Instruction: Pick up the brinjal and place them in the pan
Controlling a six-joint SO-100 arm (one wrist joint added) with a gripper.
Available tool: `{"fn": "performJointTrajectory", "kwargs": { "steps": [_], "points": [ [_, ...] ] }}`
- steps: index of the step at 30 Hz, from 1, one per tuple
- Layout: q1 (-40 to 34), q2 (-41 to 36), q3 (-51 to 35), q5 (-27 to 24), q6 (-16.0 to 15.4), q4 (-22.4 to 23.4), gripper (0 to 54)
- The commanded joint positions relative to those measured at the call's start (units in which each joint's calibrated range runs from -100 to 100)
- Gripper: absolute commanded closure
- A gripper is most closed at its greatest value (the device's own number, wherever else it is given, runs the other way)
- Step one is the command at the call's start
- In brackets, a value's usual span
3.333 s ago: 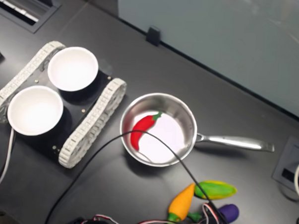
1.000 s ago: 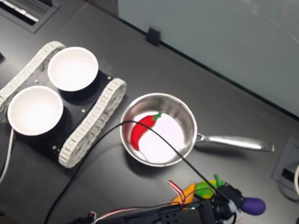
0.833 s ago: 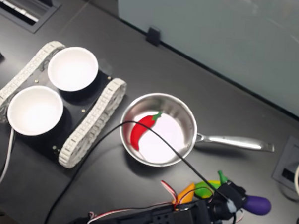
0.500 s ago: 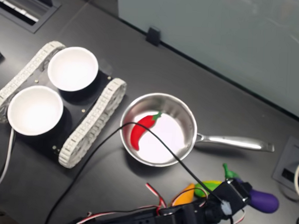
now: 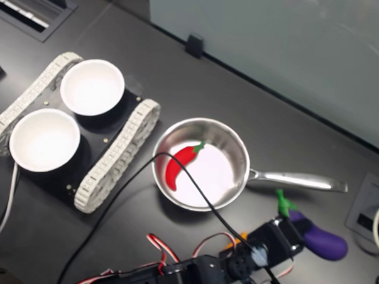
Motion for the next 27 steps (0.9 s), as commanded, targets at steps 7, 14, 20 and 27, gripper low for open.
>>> {"fn": "performJointTrajectory", "kwargs": {
  "steps": [7, 14, 20, 27],
  "points": [
    [-6.1, -13.3, 6.4, -4.7, -0.8, -6.6, 53.6],
    [-12.9, -18.3, 11.8, -6.4, -0.7, -6.5, 53.6],
    [-17.4, -21.2, 14.4, -7.5, -0.6, -6.4, 53.6],
    [-23.4, -24.6, 17.5, -8.7, -0.6, -7.4, 53.6]
  ]
}}
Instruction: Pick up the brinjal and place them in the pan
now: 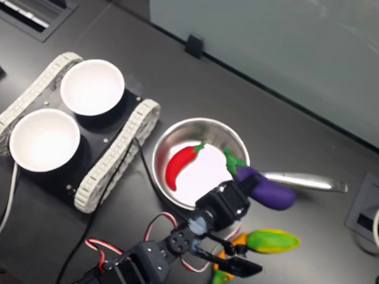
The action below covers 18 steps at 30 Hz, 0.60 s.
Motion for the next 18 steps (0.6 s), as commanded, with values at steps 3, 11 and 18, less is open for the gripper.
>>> {"fn": "performJointTrajectory", "kwargs": {
  "steps": [3, 11, 18],
  "points": [
    [-5.6, -4.4, 1.6, -0.7, -0.5, -5.5, 53.6],
    [-12.0, -0.9, 4.0, -1.0, -0.4, -5.9, 53.6],
    [-15.7, -1.7, 7.8, -0.5, -0.3, -6.5, 53.6]
  ]
}}
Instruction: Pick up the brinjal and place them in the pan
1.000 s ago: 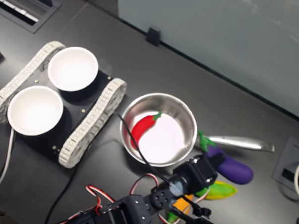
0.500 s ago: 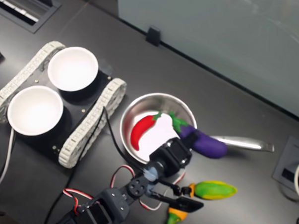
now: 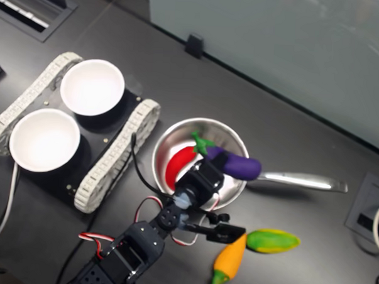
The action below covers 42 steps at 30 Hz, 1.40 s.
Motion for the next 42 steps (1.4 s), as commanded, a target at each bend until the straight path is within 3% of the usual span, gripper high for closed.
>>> {"fn": "performJointTrajectory", "kwargs": {
  "steps": [1, 25, 31, 38, 42],
  "points": [
    [-2.5, -1.8, 0.2, 0.3, -0.3, -4.2, 53.6],
    [-7.2, -3.5, 11.3, 1.6, 1.7, -5.8, 53.5],
    [-7.5, -3.6, 12.4, 1.9, 1.7, -5.7, 48.5],
    [-8.9, -4.1, 13.5, 2.8, 1.8, -5.6, 49.5],
    [-9.3, -4.2, 13.6, 2.9, 1.8, -5.5, 42.0]
  ]
}}
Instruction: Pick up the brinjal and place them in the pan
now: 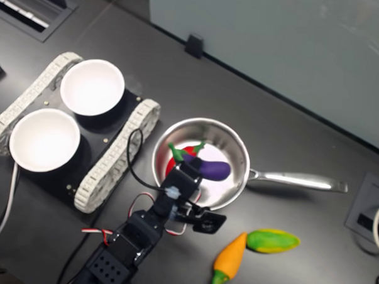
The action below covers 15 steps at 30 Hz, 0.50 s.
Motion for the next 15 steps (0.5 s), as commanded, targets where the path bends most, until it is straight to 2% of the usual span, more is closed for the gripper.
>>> {"fn": "performJointTrajectory", "kwargs": {
  "steps": [1, 11, 12, 15],
  "points": [
    [-1.0, -4.2, -1.2, 0.8, 0.6, -3.1, 39.7],
    [-1.1, -5.6, -1.0, 2.6, 0.6, -2.7, 31.8],
    [-1.4, -5.8, -1.1, 2.6, 0.6, -2.2, 30.3],
    [-1.9, -6.1, -2.0, 1.1, 0.6, -0.7, 21.3]
  ]
}}
